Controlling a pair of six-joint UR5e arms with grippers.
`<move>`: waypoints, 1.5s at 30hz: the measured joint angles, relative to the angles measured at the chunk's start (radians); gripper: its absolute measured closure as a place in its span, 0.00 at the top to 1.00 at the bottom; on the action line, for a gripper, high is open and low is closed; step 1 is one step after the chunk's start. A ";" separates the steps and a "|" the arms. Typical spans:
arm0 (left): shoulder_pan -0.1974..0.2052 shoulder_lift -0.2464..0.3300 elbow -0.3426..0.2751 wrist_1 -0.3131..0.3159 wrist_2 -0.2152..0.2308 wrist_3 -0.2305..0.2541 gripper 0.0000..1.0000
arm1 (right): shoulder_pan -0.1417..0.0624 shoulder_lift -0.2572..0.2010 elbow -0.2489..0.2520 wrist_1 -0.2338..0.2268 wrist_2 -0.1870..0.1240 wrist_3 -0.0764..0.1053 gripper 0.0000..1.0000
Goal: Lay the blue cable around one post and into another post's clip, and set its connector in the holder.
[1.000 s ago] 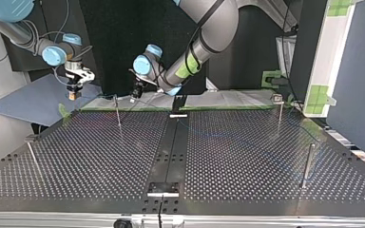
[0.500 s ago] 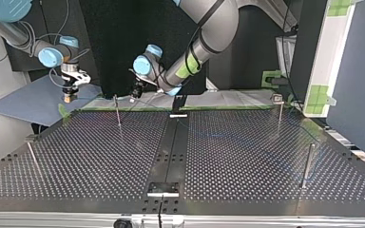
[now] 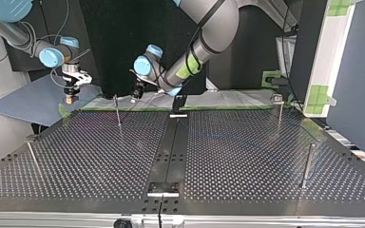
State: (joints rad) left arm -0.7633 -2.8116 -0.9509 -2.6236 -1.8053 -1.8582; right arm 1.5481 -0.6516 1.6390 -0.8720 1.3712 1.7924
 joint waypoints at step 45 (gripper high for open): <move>-0.047 0.191 -0.292 -0.064 0.098 0.091 1.00 | 0.007 0.000 0.000 0.014 -0.015 0.040 0.00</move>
State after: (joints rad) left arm -0.8099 -2.6210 -1.2430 -2.6881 -1.7075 -1.7675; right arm 1.5547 -0.6514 1.6394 -0.8576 1.3559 1.8325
